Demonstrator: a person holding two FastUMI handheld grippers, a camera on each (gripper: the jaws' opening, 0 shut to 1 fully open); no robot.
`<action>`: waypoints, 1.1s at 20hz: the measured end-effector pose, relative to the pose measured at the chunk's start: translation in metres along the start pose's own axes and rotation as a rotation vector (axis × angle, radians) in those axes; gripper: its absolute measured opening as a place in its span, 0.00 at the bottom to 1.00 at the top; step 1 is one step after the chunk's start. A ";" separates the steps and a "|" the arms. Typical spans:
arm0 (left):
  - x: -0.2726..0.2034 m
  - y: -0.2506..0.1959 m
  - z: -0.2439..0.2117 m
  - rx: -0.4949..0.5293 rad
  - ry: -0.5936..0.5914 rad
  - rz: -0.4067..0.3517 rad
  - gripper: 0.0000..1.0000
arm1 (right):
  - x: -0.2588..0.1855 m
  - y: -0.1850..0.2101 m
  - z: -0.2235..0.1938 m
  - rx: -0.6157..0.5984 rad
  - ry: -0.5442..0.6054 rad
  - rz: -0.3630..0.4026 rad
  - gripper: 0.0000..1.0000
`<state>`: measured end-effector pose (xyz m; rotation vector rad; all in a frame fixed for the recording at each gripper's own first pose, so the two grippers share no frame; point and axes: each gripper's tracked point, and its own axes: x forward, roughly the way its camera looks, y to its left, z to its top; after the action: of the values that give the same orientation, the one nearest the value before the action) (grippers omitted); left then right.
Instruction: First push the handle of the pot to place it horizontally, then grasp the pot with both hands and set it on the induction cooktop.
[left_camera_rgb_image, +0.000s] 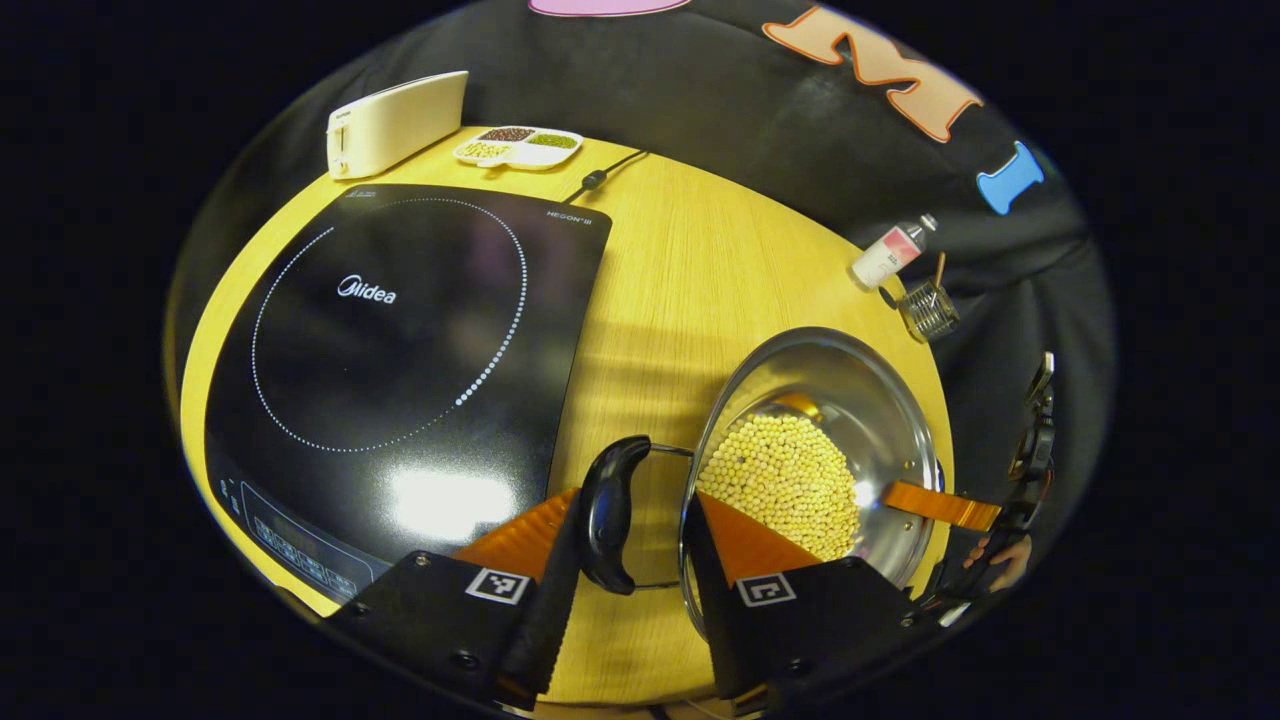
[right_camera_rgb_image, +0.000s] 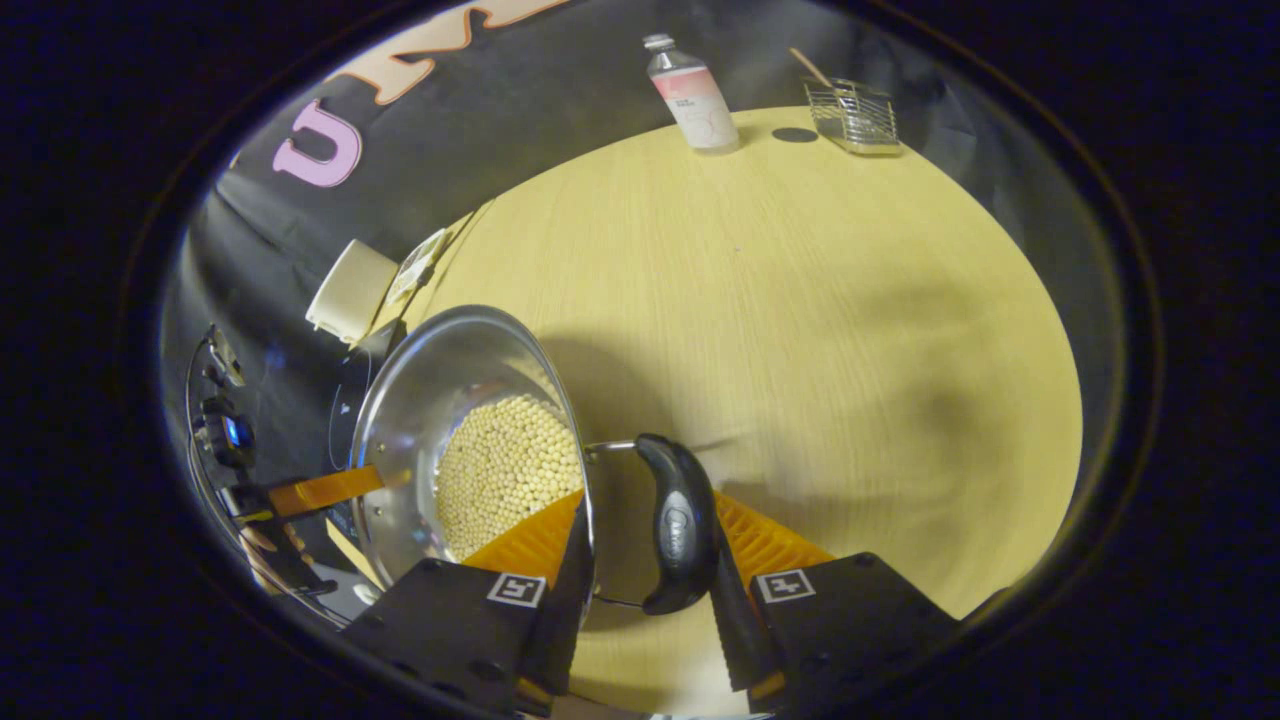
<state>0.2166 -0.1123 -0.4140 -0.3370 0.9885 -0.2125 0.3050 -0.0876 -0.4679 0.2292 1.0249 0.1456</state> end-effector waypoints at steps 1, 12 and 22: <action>-0.001 0.000 0.001 -0.003 -0.004 -0.006 0.61 | -0.010 0.000 -0.005 0.033 0.013 0.010 0.54; -0.020 -0.004 -0.008 -0.007 -0.068 -0.034 0.51 | -0.014 0.007 -0.004 0.071 -0.055 0.051 0.49; -0.062 0.000 -0.016 0.044 -0.046 -0.051 0.51 | -0.050 0.025 -0.028 0.114 -0.096 0.032 0.49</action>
<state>0.1698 -0.0945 -0.3736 -0.3258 0.9297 -0.2712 0.2547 -0.0715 -0.4342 0.3533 0.9354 0.1047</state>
